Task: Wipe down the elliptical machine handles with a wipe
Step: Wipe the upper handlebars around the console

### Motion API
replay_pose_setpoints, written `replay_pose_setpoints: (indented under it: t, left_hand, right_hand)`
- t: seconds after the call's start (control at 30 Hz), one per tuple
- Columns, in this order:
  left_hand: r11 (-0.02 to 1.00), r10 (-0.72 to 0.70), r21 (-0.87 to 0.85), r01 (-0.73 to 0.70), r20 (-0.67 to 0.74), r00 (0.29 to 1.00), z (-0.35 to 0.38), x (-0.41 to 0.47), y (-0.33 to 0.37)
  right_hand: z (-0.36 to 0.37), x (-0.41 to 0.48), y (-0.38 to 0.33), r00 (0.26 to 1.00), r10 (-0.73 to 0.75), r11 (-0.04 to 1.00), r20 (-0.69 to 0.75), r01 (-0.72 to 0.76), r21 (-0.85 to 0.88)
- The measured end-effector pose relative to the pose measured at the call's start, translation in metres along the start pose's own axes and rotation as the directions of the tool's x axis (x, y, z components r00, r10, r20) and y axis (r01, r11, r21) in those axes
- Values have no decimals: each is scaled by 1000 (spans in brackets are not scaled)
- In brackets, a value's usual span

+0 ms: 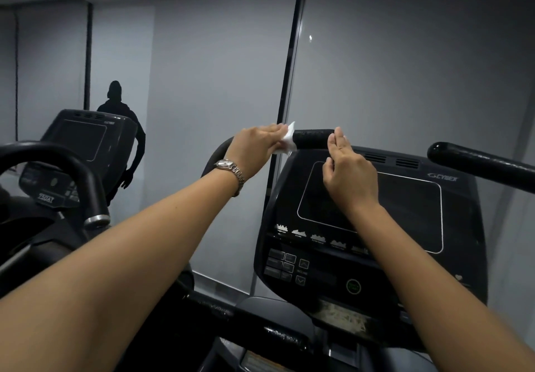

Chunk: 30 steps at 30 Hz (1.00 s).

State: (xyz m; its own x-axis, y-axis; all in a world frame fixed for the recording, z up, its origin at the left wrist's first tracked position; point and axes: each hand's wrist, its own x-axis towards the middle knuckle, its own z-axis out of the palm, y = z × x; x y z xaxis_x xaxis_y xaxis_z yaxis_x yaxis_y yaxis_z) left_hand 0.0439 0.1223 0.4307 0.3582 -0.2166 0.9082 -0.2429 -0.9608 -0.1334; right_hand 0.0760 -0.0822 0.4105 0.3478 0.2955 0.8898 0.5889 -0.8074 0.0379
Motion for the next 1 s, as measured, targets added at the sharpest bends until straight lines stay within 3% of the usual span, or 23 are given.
replay_pose_setpoints:
  t: [0.07,0.2,0.37,0.6,0.7,0.87,1.0]
  left_hand:
    - [999,-46,19,48,-75,996,0,-6,-2]
    - [938,-305,134,318,-114,946,5,4,13]
    - [996,-89,20,91,-73,993,13,-3,21]
    - [983,-151,89,158,-80,985,8,-3,7]
    - [993,-109,48,110,-31,994,10,-6,9]
    - [996,-65,47,69,-80,995,3,-2,4]
    - [994,18,106,-21,22,1000,4,21,20]
  right_hand:
    - [-1,1,1,1000,0,1000,8,0,-9]
    - [-3,3,3,1000,0,999,29,1,-33]
    - [-8,3,0,999,5,998,48,-2,-58]
    - [-11,4,0,996,-5,995,86,14,-102]
    - [-10,3,-1,996,5,995,86,4,-102]
    - [-10,5,1,996,-7,995,86,16,-101]
    - [-10,3,-1,996,7,996,85,0,-84]
